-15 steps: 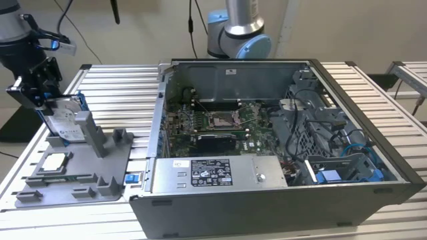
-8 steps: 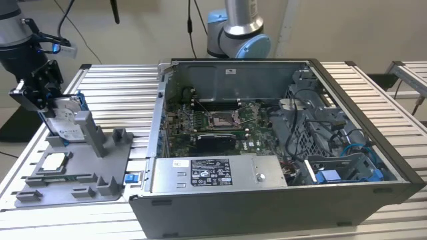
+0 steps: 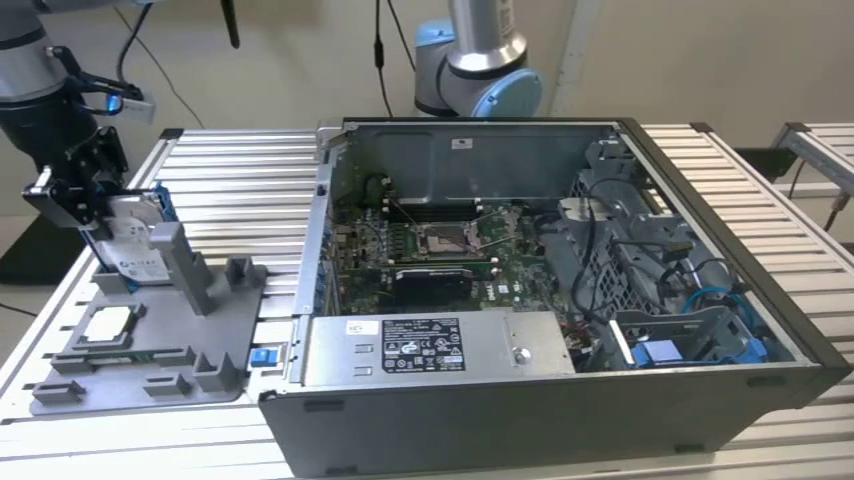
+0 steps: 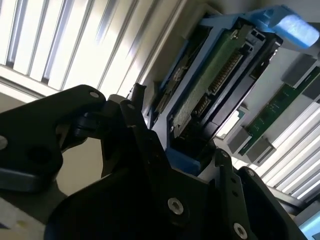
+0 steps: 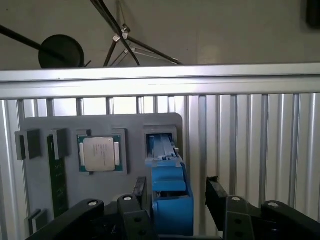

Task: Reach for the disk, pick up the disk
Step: 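Pick up the disk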

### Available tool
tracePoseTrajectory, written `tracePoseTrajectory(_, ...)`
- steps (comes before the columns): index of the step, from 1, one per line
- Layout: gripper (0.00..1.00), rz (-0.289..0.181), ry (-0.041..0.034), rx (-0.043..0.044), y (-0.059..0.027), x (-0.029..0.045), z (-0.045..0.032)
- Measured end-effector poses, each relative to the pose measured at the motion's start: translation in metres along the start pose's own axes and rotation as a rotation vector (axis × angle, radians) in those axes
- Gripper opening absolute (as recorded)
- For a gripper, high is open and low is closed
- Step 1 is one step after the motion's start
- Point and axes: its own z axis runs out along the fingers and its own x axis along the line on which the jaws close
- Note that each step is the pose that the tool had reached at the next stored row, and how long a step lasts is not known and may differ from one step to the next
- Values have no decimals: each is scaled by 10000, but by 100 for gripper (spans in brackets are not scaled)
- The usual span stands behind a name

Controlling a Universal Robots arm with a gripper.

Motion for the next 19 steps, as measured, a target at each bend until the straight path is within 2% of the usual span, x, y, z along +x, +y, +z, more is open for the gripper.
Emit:
tracePoseTrajectory(10, 100, 1, -13, 17, 2, 30, 34)
tracePoseTrajectory(11, 0, 1, -13, 17, 3, 32, 34)
tracePoseTrajectory(19, 0, 1, -13, 17, 2, 38, 35)
